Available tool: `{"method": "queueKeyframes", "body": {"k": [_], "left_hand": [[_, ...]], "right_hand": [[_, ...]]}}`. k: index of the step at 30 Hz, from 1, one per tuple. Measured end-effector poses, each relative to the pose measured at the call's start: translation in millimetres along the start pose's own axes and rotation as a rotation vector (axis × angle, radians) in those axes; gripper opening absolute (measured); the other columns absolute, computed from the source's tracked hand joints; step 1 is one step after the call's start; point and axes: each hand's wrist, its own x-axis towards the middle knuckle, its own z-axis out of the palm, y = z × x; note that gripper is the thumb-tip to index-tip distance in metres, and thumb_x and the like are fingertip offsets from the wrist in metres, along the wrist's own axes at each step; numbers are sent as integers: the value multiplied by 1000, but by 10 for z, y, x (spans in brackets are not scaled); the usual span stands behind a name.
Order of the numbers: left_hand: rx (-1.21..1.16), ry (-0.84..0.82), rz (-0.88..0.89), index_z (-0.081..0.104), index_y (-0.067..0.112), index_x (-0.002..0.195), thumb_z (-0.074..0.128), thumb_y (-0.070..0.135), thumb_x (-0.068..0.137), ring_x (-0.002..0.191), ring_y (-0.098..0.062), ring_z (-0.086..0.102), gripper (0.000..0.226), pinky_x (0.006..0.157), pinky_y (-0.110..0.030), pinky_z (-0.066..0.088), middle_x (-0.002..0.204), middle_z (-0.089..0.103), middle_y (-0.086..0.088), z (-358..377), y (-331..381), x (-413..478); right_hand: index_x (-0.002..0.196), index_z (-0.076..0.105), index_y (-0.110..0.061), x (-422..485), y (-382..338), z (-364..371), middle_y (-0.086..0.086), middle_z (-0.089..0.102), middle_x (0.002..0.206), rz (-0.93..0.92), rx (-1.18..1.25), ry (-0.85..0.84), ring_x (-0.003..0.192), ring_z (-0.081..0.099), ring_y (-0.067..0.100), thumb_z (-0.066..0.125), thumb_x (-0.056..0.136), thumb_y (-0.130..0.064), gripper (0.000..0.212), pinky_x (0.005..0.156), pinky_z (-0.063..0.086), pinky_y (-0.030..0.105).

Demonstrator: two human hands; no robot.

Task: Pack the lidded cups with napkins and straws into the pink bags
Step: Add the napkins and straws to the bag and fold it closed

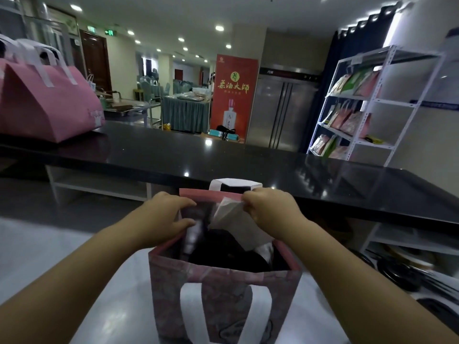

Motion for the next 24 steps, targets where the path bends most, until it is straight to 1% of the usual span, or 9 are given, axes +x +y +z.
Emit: {"method": "queueKeyframes", "body": {"k": [2,4,11,13,15,18,20,22,24], "left_hand": [[-48,19,11,51,26,127,57,39,86,113,-11,50,43,85,-18,34,125,57,3,14,0,3],[-70,38,8,52,24,126,57,37,87,113,-11,51,41,85,-18,34,126,57,3,20,11,-6],[-207,156,63,54,21,123,63,35,82,101,-7,52,43,81,-20,40,120,59,1,-88,50,-191],[-259,192,73,51,21,125,63,43,79,99,-6,50,52,73,-15,39,118,57,3,-107,58,-294],[-305,160,51,46,23,129,58,59,69,98,-5,48,71,70,-15,38,116,51,10,-97,68,-407],[-389,41,-20,41,37,120,56,78,48,89,0,47,84,64,-13,37,106,41,19,-46,102,-564],[-387,-49,-60,39,40,118,57,83,38,84,0,46,92,62,-14,37,105,41,18,4,107,-629],[-376,-123,-96,40,36,122,60,83,33,89,-3,48,103,65,-18,41,114,48,11,52,92,-647],[-408,-162,-112,43,34,123,64,79,34,93,-6,51,101,67,-19,43,116,52,10,67,98,-635]], "right_hand": [[109,57,-22,40,-58,37,2,60,106,4,-40,-120,91,60,29,54,91,-37,24,62,41,31],[113,58,-25,21,-87,11,0,63,106,26,39,-153,93,60,26,58,88,-45,32,64,42,31],[101,65,-23,-461,-84,-288,-5,65,89,195,323,74,80,59,15,63,84,-46,28,71,51,35],[104,65,-21,-668,-83,-310,-8,62,89,272,394,174,80,56,11,66,81,-47,35,73,51,31],[112,61,-20,-876,-102,-307,-9,59,96,341,430,195,87,55,9,64,75,-58,53,77,51,29],[130,47,-24,-1140,-171,-302,-8,50,119,473,488,1,109,45,11,53,54,-83,96,89,47,33],[137,36,-26,-1240,-200,-294,-7,42,132,518,491,-160,117,39,12,57,46,-87,111,93,44,35],[139,34,-25,-1276,-212,-282,-5,41,139,532,545,-238,119,41,13,66,47,-79,111,91,46,32],[134,40,-26,-1265,-221,-276,-7,47,135,534,627,-242,109,48,10,74,55,-67,96,77,45,18]]}}
